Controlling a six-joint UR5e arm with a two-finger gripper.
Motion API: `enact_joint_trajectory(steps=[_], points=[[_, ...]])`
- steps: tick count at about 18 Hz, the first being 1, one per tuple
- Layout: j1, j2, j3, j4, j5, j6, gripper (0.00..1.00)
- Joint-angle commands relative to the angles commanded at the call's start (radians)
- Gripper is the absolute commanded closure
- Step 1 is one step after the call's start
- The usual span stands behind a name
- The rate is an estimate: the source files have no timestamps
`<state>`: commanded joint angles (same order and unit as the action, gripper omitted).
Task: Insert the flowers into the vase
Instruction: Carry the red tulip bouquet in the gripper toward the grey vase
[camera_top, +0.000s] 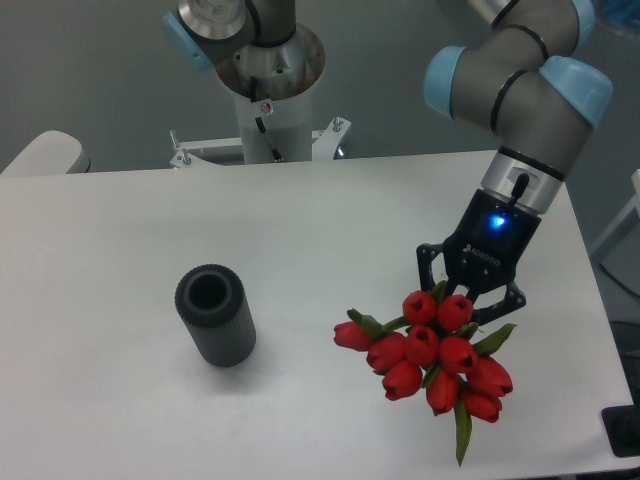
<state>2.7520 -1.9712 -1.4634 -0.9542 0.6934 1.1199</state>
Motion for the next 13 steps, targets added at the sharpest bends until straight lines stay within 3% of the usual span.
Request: enact_joint_trajectory(steps=[8, 13], points=[[-0.051, 0.006, -0.011, 0.008, -0.008, -0.069, 0.78], [-0.106, 0.025, -0.035, 0.09, -0.002, -0.205, 0.78]])
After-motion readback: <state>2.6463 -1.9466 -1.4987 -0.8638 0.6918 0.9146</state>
